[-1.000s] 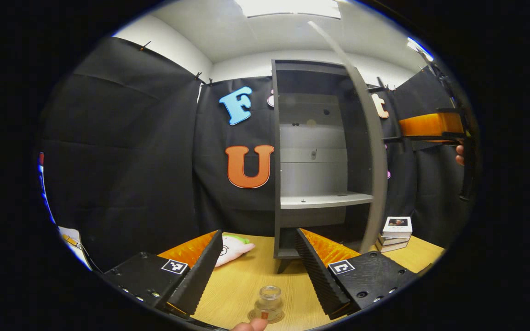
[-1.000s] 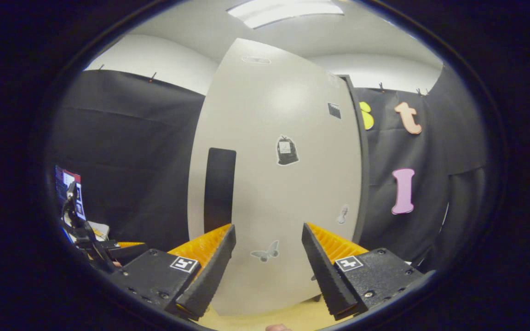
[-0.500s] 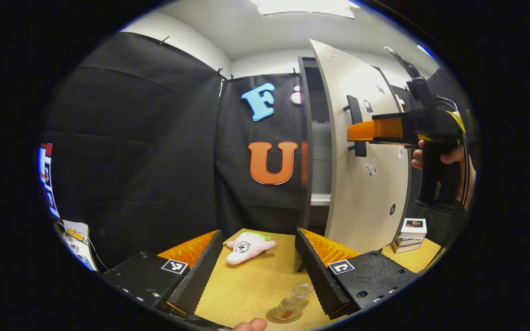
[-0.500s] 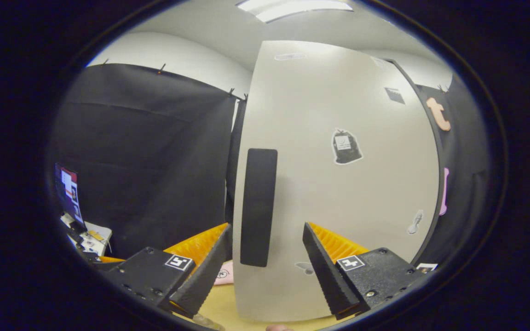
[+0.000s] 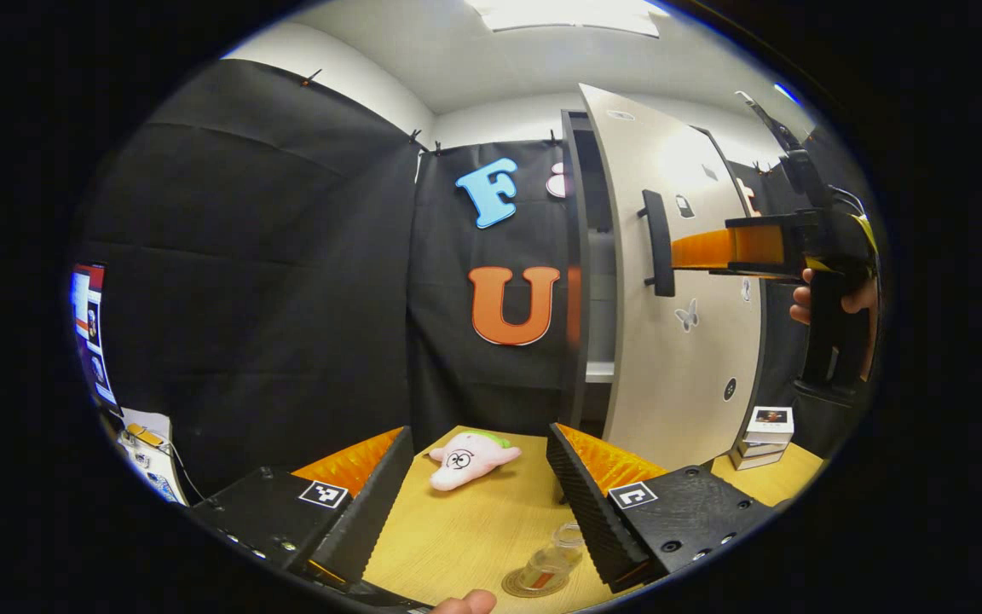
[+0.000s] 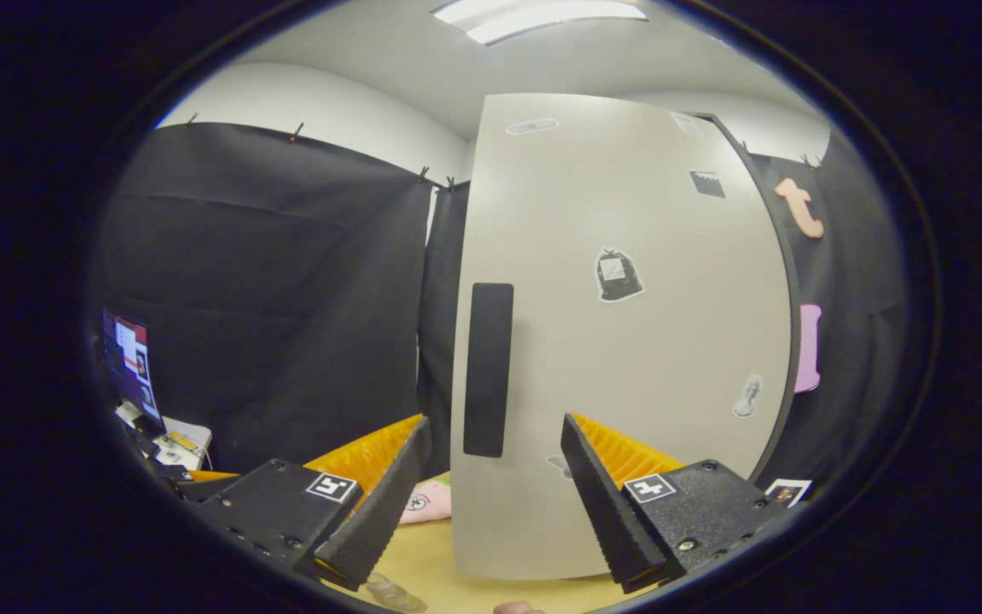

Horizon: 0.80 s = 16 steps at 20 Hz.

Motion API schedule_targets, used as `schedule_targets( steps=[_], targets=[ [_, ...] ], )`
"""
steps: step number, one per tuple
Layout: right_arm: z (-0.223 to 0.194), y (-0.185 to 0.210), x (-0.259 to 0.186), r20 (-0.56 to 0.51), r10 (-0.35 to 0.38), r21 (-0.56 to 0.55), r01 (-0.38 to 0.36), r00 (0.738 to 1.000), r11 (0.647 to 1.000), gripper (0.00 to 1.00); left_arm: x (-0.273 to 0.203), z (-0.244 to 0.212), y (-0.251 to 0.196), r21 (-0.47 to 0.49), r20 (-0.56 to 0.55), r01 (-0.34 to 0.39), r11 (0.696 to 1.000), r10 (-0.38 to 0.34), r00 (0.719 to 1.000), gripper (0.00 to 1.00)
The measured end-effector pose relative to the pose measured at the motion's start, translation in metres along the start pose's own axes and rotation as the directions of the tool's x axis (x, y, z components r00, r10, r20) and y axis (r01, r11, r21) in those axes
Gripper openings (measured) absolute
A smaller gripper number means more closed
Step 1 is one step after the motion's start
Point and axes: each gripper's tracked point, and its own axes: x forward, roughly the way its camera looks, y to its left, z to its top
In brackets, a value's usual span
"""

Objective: Open the cabinet door with the right hand, grasp the bottle in the cabinet with the left hand and place it on the coaster, then close the cabinet door with the right hand.

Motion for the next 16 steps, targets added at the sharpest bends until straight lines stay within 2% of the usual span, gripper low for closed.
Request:
schedule_targets(
  steps=[5, 8, 13, 16],
  targets=[
    [-0.020, -0.043, -0.057, -0.027, -0.134, 0.002, 0.134, 0.991, 0.991, 0.99, -0.001, 0.014, -0.038, -0.001, 0.022, 0.079, 0.997, -0.079, 0.997, 0.95],
    [-0.024, -0.076, -0.100, -0.016, -0.246, 0.007, 0.246, 0.969, 0.969, 0.99, -0.007, 0.018, -0.061, -0.012, 0.035, 0.131, 0.991, -0.131, 0.991, 0.95],
    [-0.035, -0.126, -0.174, 0.002, -0.418, 0.041, 0.418, 0.908, 0.908, 0.99, -0.007, 0.022, -0.091, -0.021, 0.046, 0.182, 0.983, -0.181, 0.982, 0.95],
    [-0.049, -0.156, -0.211, 0.011, -0.516, 0.028, 0.515, 0.857, 0.857, 0.99, -0.009, 0.022, -0.106, -0.020, 0.039, 0.216, 0.976, -0.215, 0.976, 0.95]
  ],
)
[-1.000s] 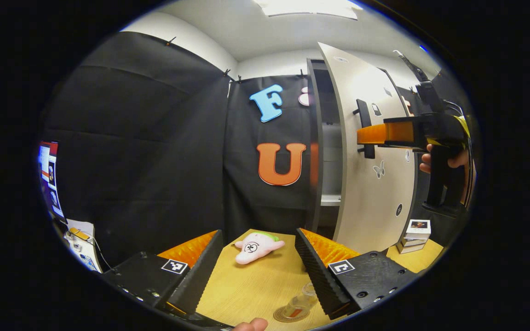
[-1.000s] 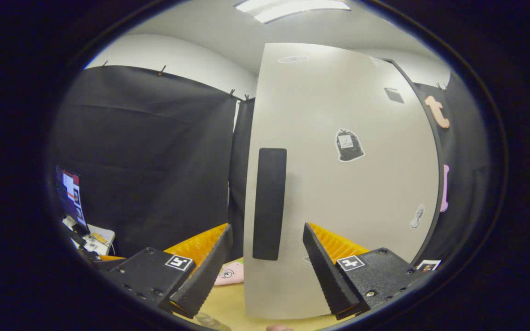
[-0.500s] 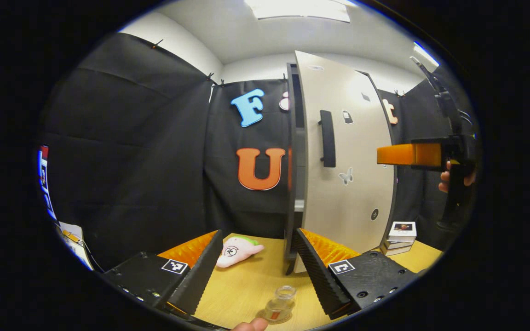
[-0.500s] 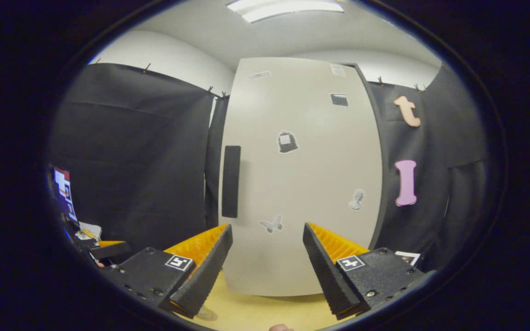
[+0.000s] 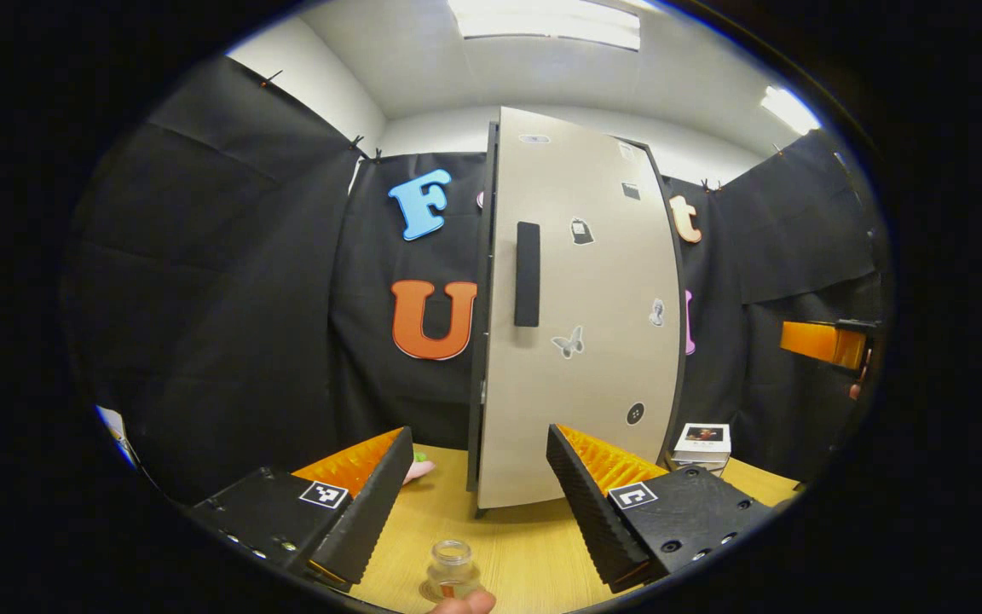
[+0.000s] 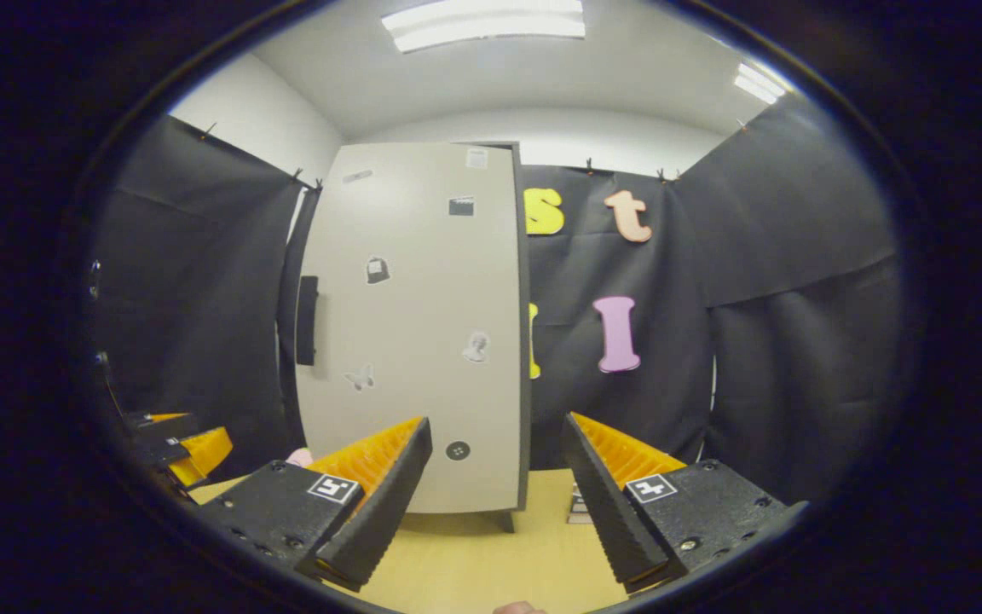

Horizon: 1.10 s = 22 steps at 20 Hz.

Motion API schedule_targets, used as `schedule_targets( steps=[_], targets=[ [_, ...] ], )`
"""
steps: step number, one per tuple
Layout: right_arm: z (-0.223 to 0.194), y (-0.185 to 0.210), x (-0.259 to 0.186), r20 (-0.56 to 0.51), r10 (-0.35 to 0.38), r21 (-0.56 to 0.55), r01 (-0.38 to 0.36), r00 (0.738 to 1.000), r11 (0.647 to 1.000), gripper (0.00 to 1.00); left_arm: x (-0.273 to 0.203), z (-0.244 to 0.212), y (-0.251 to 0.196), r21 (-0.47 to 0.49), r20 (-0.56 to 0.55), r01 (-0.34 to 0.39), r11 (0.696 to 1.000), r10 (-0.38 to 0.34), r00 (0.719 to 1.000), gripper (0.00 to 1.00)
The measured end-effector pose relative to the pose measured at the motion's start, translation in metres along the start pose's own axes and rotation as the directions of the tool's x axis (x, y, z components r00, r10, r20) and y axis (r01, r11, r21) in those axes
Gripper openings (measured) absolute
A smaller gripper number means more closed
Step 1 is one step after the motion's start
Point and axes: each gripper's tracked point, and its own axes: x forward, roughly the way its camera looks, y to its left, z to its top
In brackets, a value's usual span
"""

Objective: Open the cabinet door with the right hand, grasp the bottle in the cabinet with the left hand and place it on the coaster, then close the cabinet door with the right hand.

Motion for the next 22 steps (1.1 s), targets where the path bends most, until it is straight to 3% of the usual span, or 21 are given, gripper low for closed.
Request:
schedule_targets(
  steps=[7, 12, 22],
  targets=[
    [-0.031, -0.054, -0.027, -0.016, -0.171, 0.006, 0.171, 0.985, 0.985, 0.99, -0.001, 0.003, -0.013, 0.020, 0.017, 0.026, 0.999, -0.026, 1.000, 0.95],
    [-0.041, -0.037, -0.021, -0.051, -0.127, 0.065, 0.130, 0.991, 0.989, 0.98, -0.003, 0.005, -0.021, 0.016, 0.016, 0.043, 0.999, -0.044, 0.999, 0.95],
    [-0.030, -0.010, -0.019, 0.012, -0.031, 0.021, 0.031, 0.999, 0.999, 0.97, -0.004, 0.017, -0.027, 0.030, 0.046, 0.046, 0.998, -0.047, 0.998, 0.95]
  ],
)
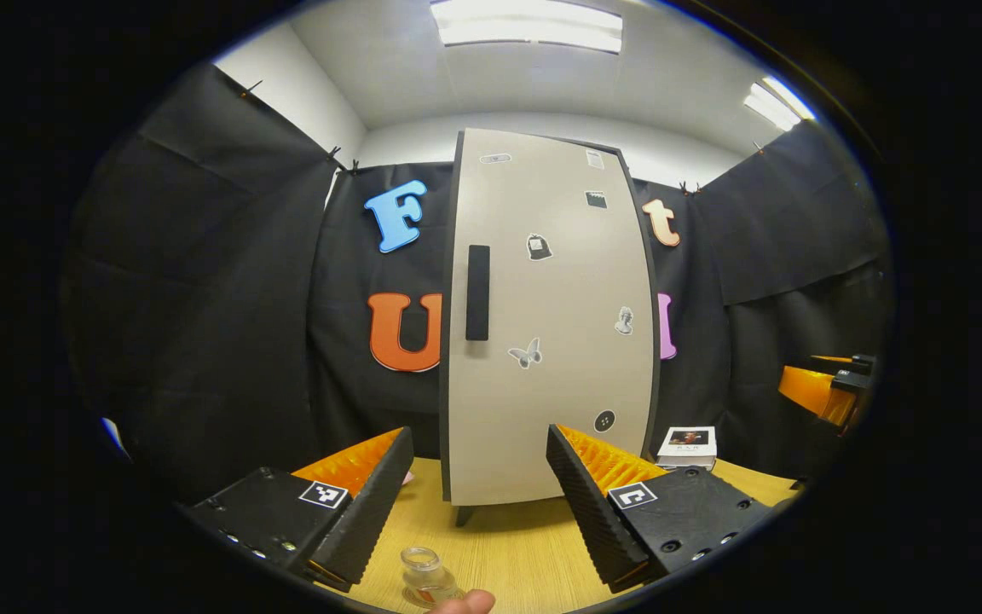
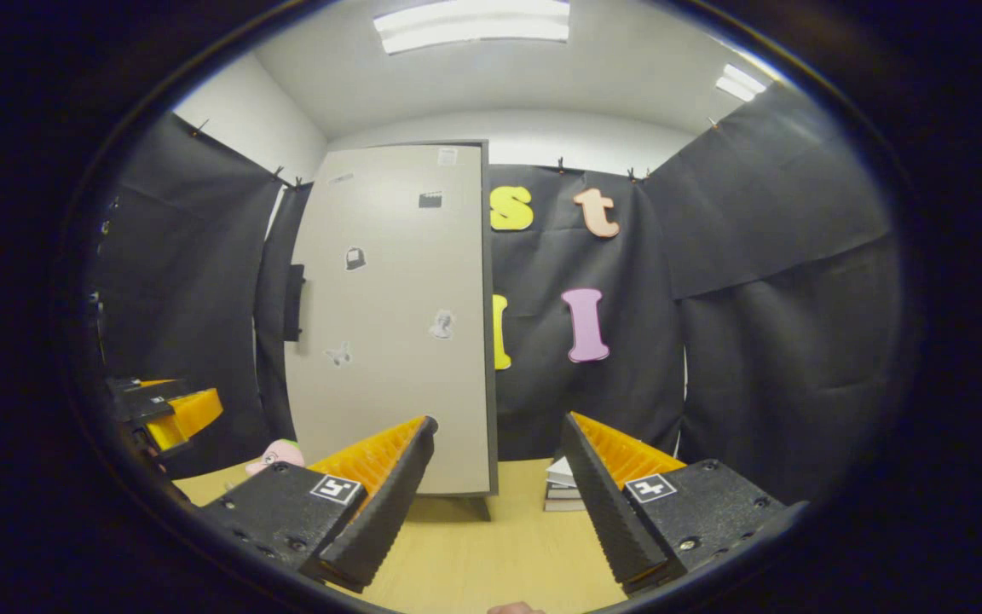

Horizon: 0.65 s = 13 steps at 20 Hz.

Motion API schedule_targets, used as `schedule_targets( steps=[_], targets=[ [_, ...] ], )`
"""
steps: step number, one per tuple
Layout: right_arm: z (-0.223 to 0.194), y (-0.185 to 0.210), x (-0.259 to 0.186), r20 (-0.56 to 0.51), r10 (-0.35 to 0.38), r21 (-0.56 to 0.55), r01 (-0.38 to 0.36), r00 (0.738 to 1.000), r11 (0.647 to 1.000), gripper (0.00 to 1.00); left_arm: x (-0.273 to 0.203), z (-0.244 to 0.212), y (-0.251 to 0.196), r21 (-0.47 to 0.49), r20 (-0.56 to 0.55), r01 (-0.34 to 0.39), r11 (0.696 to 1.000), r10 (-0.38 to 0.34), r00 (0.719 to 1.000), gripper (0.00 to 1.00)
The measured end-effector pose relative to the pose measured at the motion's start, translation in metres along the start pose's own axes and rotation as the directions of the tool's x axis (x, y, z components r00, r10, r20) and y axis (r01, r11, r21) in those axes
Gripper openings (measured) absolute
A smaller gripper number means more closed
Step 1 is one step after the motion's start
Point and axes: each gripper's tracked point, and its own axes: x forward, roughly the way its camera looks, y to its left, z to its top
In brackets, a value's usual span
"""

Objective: Open the cabinet door with the right hand, grasp the bottle in the cabinet with the left hand and place it on the coaster, then close the cabinet door with the right hand.

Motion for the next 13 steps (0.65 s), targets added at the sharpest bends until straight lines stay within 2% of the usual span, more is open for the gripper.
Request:
schedule_targets(
  steps=[13],
  targets=[
    [0.002, 0.003, -0.004, -0.024, 0.025, -0.019, -0.025, 0.999, 0.999, 0.98, -0.007, -0.009, -0.006, -0.011, -0.015, 0.010, 1.000, -0.010, 1.000, 0.95]
  ],
)
